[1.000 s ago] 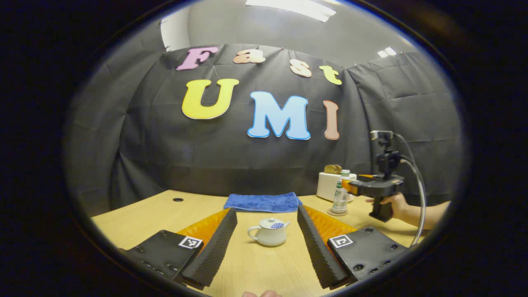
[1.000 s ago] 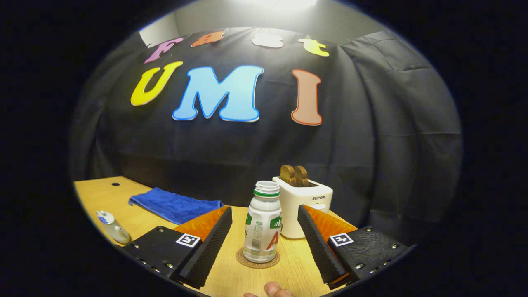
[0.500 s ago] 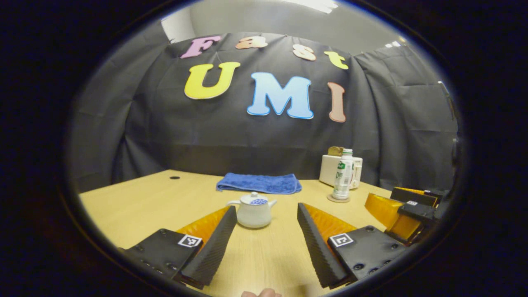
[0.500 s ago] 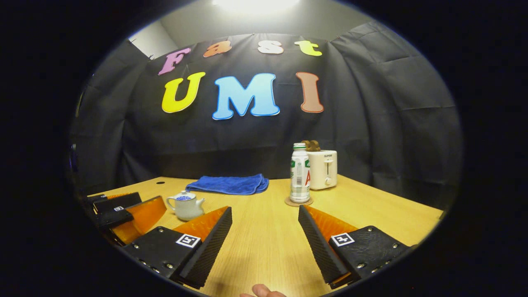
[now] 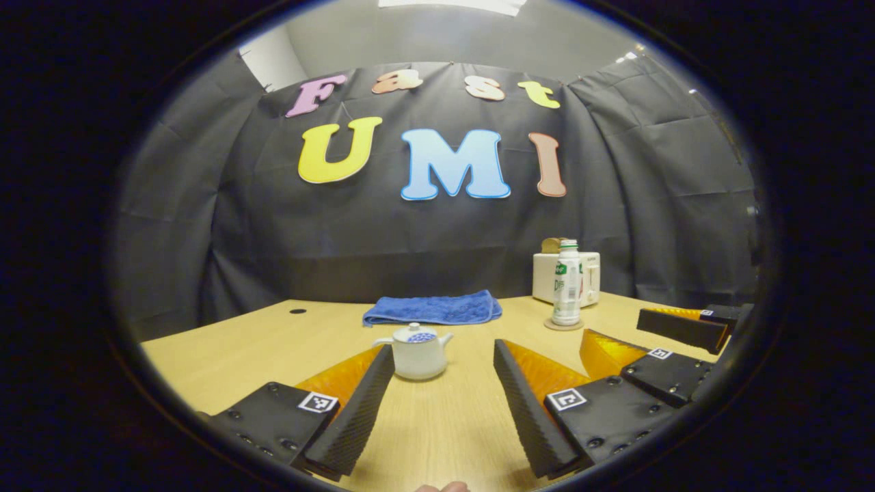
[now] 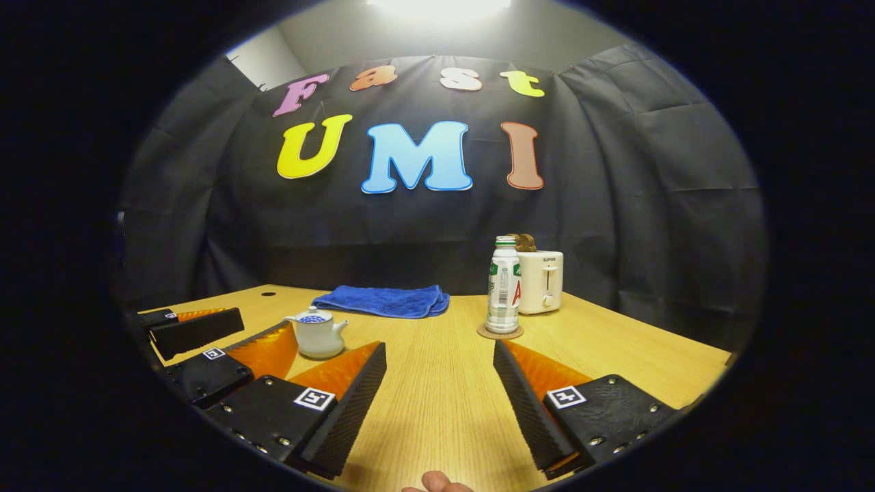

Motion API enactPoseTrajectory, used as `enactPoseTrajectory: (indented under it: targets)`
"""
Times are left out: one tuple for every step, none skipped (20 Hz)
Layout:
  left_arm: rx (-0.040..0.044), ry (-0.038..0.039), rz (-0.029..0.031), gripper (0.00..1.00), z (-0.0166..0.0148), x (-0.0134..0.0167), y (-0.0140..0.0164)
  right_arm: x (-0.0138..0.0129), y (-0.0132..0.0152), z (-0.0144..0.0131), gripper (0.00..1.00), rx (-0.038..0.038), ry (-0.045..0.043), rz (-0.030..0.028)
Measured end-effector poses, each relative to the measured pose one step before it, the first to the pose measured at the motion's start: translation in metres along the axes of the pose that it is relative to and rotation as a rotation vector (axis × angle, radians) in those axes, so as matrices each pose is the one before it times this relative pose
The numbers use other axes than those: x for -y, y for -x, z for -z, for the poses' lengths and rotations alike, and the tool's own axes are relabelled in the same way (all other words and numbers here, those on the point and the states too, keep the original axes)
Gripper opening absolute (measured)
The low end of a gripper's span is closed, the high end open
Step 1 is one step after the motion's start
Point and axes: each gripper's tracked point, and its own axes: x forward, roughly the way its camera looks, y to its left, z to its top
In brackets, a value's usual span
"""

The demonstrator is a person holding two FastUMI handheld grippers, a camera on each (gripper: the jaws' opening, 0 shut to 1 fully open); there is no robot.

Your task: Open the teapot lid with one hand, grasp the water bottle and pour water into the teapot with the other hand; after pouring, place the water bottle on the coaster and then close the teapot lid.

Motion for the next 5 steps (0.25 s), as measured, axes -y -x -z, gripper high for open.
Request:
enactPoseTrajectory:
  targets:
    - [0.00022,0.00261,-0.01055,0.99,0.00052,-0.00171,0.00054,0.00072,0.00019,0.0007,0.96,-0.00061,0.00123,0.00773]
    - [-0.00083,0.00054,-0.00111,0.99,0.00123,0.00097,-0.00039,-0.00037,-0.00046,0.00038,0.95,0.0003,-0.00061,-0.00042]
    - [0.00049,0.00013,0.00034,0.99,0.00033,0.00025,-0.00006,-0.00032,-0.00027,0.00041,0.95,-0.00107,-0.00052,-0.00208]
    - [-0.00275,-0.00054,0.01118,0.99,-0.00067,0.00191,0.00027,-0.00063,0.00054,-0.00032,0.96,0.00016,-0.00071,-0.00246]
    - [-0.00038,0.00154,0.01968,0.99,-0.00003,0.00399,-0.00121,-0.00047,-0.00021,0.00069,0.95,-0.0008,-0.00154,-0.00494]
